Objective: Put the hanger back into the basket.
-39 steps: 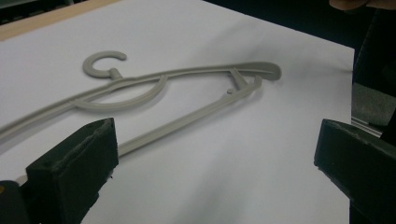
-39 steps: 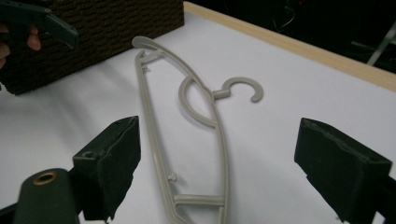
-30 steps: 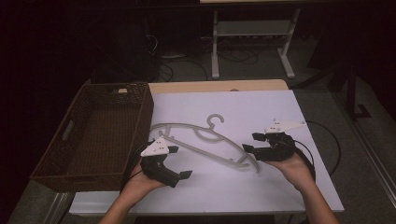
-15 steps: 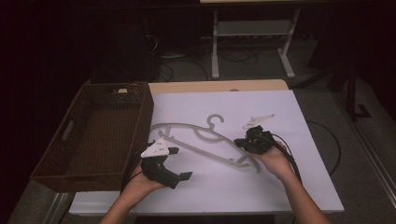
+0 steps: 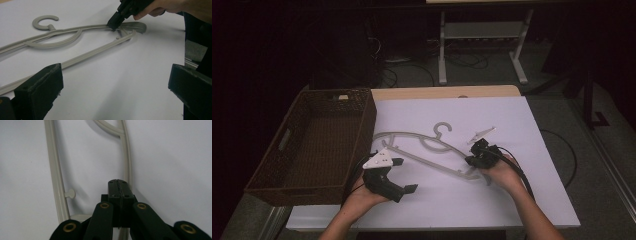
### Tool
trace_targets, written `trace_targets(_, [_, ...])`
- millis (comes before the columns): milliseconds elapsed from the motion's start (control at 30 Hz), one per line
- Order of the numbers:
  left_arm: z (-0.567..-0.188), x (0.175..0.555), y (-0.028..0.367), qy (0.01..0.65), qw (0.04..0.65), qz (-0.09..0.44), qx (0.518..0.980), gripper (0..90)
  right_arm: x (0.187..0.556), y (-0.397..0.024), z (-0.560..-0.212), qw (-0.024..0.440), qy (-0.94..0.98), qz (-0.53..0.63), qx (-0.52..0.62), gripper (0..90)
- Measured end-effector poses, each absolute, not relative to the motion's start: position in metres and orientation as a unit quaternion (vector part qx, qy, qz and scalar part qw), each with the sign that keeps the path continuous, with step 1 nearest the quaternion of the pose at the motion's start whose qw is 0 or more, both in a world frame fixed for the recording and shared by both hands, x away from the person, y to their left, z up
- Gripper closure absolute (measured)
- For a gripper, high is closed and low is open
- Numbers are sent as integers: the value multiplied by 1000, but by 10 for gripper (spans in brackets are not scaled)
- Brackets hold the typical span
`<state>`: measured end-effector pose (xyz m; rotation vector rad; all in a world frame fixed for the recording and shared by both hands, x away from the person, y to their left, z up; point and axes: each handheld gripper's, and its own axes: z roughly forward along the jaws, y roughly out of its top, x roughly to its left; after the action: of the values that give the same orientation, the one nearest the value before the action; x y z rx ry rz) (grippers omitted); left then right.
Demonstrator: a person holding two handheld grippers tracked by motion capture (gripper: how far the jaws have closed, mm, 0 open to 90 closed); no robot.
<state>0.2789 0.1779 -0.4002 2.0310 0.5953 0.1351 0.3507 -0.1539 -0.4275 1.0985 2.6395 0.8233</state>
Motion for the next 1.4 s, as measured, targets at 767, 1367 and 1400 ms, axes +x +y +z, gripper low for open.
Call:
trace_targets(767, [-401,279,178,246,489,53,835,0,346,-213,-428,116,872,229,418,894])
trace_targets(1367, [-400,280,177,245,490,53,835,0,357,-184,-407,102,859,327,381,894])
trace_targets(1400, [-400,280,177,246,492,52,833,0,364,-161,-407,92,866,337,358,893])
